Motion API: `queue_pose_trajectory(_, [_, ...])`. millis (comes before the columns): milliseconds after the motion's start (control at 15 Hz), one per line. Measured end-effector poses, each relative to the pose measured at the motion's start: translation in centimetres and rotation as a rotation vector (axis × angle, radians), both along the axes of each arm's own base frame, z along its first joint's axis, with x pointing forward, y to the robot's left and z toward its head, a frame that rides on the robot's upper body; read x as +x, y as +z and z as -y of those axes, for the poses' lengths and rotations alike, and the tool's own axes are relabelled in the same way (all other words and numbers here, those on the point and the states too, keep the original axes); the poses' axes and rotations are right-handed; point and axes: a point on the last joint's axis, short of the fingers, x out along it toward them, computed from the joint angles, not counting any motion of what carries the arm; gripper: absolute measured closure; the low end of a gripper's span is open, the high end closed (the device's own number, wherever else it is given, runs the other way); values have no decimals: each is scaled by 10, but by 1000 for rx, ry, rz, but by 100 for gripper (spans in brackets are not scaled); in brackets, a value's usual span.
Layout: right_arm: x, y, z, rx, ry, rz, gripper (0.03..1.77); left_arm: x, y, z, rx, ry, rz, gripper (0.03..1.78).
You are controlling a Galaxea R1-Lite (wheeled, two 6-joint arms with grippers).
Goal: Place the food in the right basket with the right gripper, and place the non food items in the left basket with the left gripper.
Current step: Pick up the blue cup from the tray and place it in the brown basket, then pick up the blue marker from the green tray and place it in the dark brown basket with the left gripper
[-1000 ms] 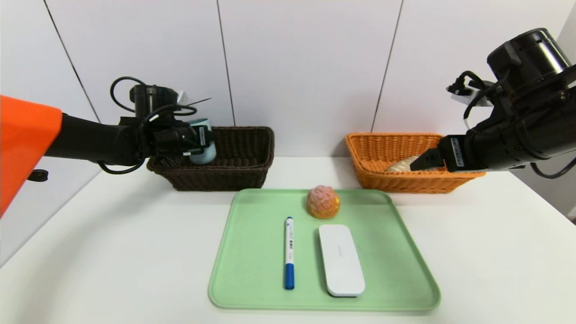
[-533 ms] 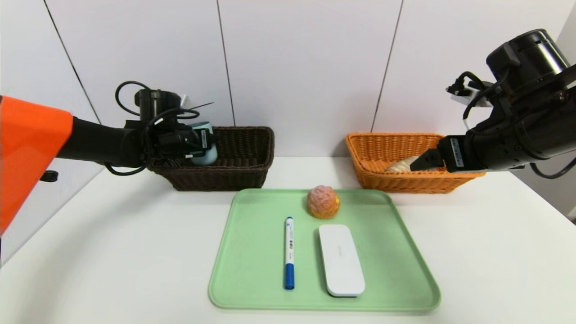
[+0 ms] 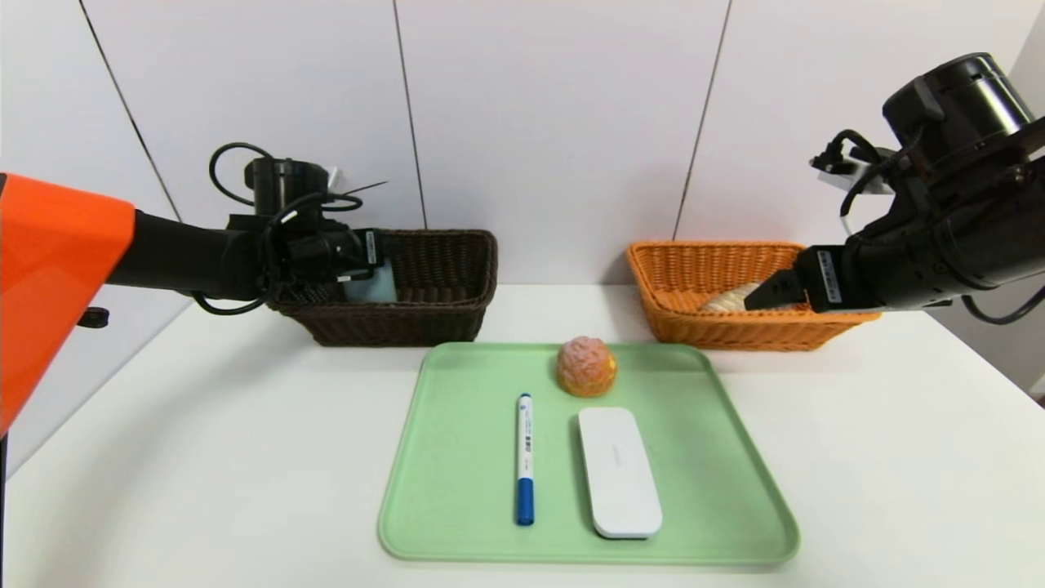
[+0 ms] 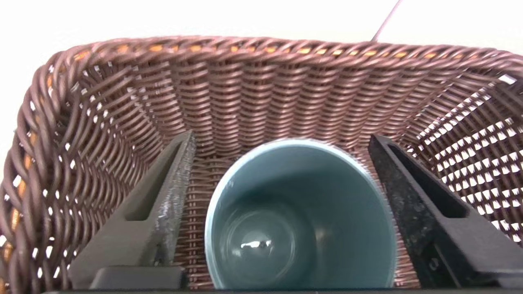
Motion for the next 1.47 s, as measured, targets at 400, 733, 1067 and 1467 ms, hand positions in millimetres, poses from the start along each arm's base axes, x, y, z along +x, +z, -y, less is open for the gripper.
queue_pose_trajectory(400, [0, -2, 0, -2, 0, -7, 9, -24, 54, 0, -13, -11, 93, 20])
queue_pose_trajectory(733, [-1, -2, 0, -2, -1, -8, 9, -78, 127, 6, -34, -54, 194, 15])
queue_pose_trajectory(1067, [0, -4, 3, 31, -51, -19, 9, -170, 152, 48, -46, -236, -67, 14])
queue_pose_trajectory(1467, [-2, -12, 3, 42, -82, -58, 9, -215, 131, 108, 4, -159, -294, 12])
